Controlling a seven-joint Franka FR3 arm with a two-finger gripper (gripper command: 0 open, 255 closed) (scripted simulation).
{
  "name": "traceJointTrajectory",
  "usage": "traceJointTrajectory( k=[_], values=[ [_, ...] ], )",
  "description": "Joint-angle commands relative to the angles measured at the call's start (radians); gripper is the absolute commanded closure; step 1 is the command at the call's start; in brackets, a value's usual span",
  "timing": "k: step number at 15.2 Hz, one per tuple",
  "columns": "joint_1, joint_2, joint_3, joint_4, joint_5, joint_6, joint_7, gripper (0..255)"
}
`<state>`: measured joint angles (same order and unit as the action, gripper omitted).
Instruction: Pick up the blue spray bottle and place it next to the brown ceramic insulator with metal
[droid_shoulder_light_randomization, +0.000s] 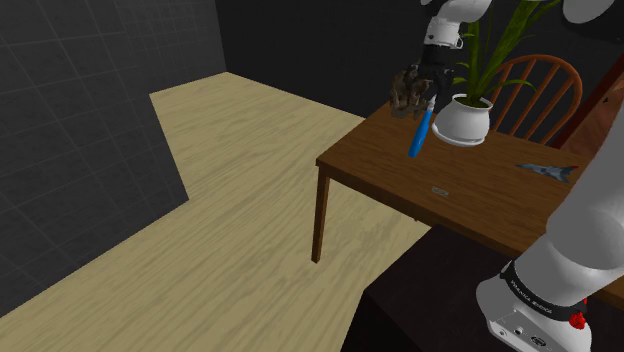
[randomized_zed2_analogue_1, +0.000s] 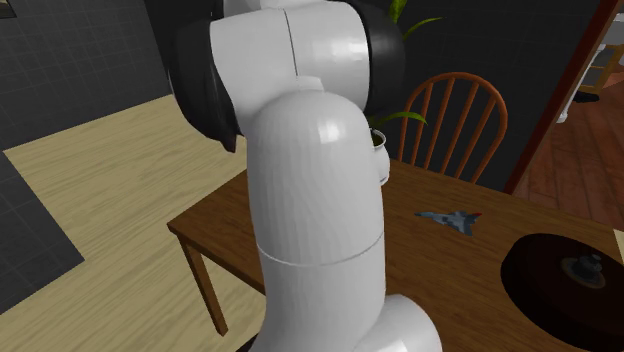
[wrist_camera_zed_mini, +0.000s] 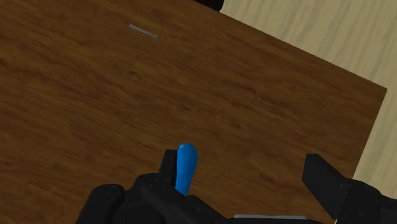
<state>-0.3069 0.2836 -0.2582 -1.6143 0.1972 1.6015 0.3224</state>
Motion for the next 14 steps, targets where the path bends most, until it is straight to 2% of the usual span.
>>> traceJointTrajectory(
  k=[1, 11, 14],
  values=[
    [-0.033, 0.073, -0.015, 0.063, 0.039, -0.018, 0.014, 0],
    [-0.213, 0.403, -0.049, 0.337, 0.215, -0.09, 0.113, 0],
    [-0.2, 0.39, -0.048, 0.279, 0.215, -0.046, 0.107, 0]
  ],
)
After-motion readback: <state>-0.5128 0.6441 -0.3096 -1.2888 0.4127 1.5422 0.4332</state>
